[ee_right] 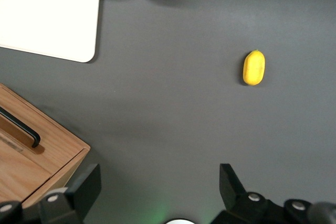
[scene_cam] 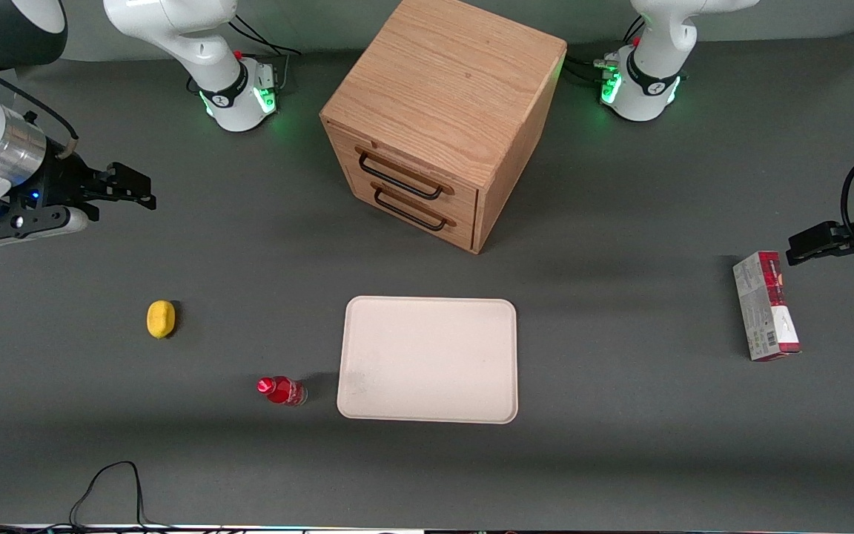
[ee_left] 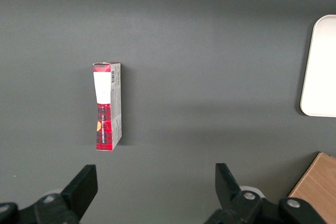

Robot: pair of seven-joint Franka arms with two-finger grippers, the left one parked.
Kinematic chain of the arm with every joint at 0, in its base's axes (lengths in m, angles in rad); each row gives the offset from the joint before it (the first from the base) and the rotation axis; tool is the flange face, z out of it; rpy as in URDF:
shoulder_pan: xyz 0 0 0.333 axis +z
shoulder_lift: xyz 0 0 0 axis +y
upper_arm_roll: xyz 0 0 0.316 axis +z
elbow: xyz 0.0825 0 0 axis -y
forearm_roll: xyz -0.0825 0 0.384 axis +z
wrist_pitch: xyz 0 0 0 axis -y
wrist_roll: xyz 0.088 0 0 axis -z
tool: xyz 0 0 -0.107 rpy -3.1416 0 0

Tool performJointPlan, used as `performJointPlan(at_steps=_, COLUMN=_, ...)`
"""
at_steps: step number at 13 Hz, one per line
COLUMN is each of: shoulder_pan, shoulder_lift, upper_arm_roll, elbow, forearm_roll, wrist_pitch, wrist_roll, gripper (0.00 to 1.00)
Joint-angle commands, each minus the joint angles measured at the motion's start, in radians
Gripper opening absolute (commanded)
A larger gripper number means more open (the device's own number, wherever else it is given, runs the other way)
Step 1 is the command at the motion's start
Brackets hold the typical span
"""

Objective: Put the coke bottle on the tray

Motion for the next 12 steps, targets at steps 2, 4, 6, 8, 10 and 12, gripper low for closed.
performJointPlan(at_steps=2, shoulder_pan=0.009, shoulder_lift=0.020, upper_arm_roll=-0.016, elbow=0.030, forearm_roll=-0.021, wrist_pitch=-0.024, wrist_roll=0.005, gripper=1.00)
performJointPlan(at_steps=4, shoulder_pan=0.010, shoulder_lift=0.022, upper_arm_roll=-0.016, elbow=0.033, forearm_roll=-0.021, wrist_pitch=-0.036, wrist_roll=-0.005, gripper=1.00)
performJointPlan(at_steps=6, shoulder_pan=0.013, shoulder_lift=0.023, upper_arm_roll=-0.016, elbow=0.044, forearm_roll=-0.026, wrist_pitch=-0.059, wrist_roll=0.007, gripper=1.00)
performJointPlan(at_steps=8, shoulder_pan=0.012, shoulder_lift=0.022, upper_arm_roll=-0.017, elbow=0.048, forearm_roll=-0.026, wrist_pitch=-0.084, wrist_roll=0.007, gripper=1.00)
performJointPlan(at_steps=10, shoulder_pan=0.021, shoulder_lift=0.043, upper_arm_roll=-0.011, elbow=0.099, forearm_roll=-0.020, wrist_pitch=-0.101, wrist_roll=0.019, gripper=1.00)
performJointPlan(at_steps=12, shoulder_pan=0.053, shoulder_lift=0.200, upper_arm_roll=-0.011, elbow=0.282, forearm_roll=-0.023, wrist_pitch=-0.134, wrist_roll=0.062, gripper=1.00)
